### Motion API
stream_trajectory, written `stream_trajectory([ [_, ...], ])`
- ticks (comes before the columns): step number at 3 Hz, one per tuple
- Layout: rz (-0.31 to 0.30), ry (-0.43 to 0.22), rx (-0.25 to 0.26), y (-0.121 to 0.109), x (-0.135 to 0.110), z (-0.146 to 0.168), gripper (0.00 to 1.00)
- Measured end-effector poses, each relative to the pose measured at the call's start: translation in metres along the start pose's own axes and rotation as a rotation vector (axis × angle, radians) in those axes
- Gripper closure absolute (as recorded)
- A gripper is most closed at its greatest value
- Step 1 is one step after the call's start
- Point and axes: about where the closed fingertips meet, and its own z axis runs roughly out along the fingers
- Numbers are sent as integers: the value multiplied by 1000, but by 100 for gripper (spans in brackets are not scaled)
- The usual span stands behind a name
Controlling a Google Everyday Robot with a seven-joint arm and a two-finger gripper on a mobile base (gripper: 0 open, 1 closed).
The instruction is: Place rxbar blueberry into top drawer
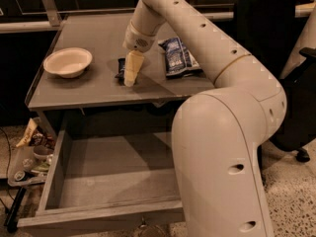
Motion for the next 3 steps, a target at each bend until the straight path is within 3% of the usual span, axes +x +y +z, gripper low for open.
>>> stream_trajectory([
  [1,1,4,-1,0,2,5,0],
  [3,-15,11,19,0,2,7,42],
])
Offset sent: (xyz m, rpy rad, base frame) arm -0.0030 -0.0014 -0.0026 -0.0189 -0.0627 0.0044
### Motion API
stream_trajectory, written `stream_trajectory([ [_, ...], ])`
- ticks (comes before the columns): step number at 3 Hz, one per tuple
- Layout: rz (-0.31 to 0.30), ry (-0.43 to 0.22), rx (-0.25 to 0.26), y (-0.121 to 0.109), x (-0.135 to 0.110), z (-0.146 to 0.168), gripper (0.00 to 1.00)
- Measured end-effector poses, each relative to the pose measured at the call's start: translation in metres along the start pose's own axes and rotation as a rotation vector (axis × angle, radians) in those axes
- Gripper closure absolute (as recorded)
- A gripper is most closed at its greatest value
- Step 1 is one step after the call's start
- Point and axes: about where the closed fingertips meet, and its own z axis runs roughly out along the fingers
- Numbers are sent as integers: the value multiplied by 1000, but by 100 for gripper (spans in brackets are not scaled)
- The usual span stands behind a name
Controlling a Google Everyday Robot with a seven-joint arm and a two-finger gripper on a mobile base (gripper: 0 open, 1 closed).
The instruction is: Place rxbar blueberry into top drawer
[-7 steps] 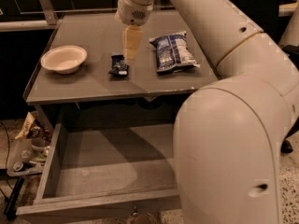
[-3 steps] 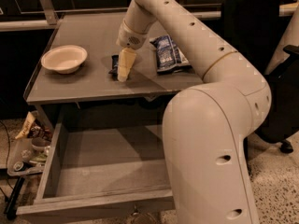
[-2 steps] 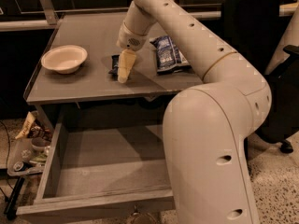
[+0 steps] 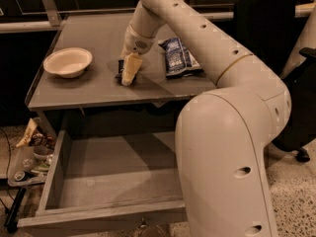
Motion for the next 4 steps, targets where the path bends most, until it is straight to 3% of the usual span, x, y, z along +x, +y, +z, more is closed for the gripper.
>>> stream_trajectory([
  [2,0,0,0,0,0,0,88],
  [3,0,0,0,0,0,0,100],
  [4,0,0,0,-1,-2,-5,100],
])
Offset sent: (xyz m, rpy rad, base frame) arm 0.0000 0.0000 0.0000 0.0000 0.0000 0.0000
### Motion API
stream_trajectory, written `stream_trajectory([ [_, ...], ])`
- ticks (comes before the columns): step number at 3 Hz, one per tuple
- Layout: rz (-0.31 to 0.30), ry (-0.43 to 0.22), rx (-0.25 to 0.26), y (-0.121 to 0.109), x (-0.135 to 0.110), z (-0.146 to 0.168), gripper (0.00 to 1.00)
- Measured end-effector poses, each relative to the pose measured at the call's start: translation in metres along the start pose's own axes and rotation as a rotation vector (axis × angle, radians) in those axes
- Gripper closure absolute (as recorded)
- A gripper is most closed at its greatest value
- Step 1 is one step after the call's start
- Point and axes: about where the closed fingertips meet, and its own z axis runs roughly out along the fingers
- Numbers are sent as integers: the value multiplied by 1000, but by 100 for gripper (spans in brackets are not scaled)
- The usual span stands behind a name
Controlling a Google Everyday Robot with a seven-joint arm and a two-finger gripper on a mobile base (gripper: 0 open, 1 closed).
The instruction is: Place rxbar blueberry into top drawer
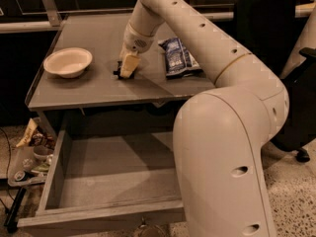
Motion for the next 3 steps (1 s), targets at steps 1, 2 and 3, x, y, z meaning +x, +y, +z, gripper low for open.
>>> stream_trajectory([
  [1,19,-8,17,14,1,-12,100],
  [2,87,-59,100,46,-1,-55,100],
  [3,182,-82,122,110,16,-58,100],
])
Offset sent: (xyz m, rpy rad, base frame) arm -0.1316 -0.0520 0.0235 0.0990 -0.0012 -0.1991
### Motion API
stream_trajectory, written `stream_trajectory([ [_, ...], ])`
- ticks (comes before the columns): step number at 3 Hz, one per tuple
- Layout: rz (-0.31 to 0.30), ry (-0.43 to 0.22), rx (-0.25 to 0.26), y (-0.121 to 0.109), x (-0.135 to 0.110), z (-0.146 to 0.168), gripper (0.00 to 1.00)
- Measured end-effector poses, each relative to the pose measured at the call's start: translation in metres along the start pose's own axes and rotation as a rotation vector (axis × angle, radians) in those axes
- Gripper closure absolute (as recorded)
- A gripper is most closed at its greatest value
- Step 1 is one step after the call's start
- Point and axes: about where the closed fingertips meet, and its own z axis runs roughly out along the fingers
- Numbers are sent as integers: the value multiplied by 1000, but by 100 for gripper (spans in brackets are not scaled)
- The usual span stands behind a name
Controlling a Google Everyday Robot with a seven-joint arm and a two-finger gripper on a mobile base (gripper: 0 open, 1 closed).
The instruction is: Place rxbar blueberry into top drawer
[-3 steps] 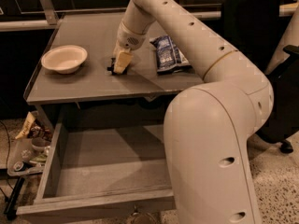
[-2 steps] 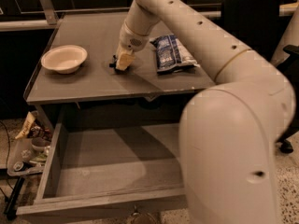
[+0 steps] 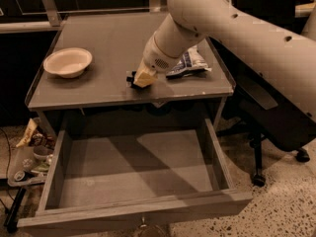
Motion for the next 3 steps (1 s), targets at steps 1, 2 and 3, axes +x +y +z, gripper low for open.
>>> stream_trajectory([
  [1,2,5,-5,2,3,3,100],
  [2,11,38,-26,24,5,-4,100],
  [3,101,53,-21,71,8,-25,100],
])
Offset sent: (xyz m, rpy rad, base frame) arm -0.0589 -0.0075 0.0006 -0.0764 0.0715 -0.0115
